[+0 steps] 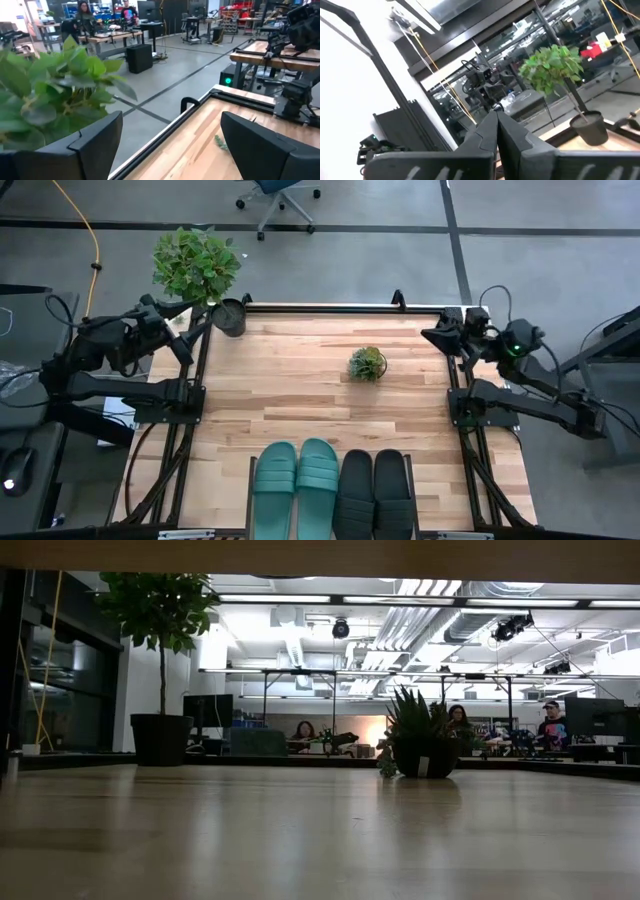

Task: Pick and place slides into the shelf
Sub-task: Return to Home Position

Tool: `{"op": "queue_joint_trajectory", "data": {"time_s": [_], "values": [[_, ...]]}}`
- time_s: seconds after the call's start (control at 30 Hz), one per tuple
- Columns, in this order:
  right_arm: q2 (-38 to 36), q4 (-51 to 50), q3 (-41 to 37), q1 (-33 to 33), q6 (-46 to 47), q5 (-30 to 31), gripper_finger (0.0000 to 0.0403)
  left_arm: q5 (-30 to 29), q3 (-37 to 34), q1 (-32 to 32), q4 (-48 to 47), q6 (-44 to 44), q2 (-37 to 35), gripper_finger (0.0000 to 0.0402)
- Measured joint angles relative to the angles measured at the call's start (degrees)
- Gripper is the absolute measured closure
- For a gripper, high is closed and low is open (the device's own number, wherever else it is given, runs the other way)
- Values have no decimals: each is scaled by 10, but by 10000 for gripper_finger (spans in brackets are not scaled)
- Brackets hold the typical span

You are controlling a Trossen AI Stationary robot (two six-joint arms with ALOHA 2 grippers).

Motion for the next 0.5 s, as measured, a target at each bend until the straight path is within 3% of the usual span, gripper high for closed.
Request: {"op": "queue_joint_trajectory", "data": {"time_s": [0.2, 0.5], "values": [[-10, 56, -50, 1, 25, 3, 403, 1, -26, 0, -1, -26, -26, 76], [-10, 74, -93, 1, 23, 2, 403, 58, -76, 0, -8, -87, -44, 76]]}}
